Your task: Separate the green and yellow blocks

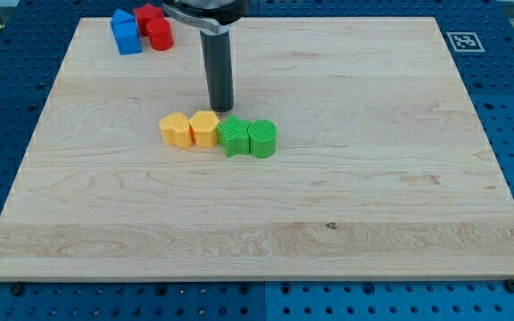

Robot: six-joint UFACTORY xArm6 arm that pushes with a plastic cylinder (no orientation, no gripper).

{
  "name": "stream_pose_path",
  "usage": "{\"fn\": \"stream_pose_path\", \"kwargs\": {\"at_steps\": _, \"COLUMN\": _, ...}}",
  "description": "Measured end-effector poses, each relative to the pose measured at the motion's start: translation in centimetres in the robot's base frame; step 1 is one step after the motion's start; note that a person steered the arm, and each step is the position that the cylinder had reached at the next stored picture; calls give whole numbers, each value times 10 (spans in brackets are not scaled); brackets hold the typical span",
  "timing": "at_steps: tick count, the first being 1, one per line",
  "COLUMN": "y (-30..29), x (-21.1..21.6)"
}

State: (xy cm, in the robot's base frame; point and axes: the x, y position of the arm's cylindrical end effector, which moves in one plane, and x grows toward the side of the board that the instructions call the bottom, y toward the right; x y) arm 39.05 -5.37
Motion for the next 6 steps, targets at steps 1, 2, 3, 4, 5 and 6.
{"fn": "stream_pose_path", "kwargs": {"at_steps": 1, "y": 0, "x": 13}}
{"fn": "stream_pose_path", "kwargs": {"at_steps": 2, "y": 0, "x": 24}}
{"fn": "stream_pose_path", "kwargs": {"at_steps": 3, "y": 0, "x": 39}}
{"fn": "stream_pose_path", "kwargs": {"at_steps": 4, "y": 0, "x": 47}}
{"fn": "stream_pose_path", "kwargs": {"at_steps": 5, "y": 0, "x": 47}}
{"fn": "stream_pose_path", "kwargs": {"at_steps": 6, "y": 0, "x": 51}}
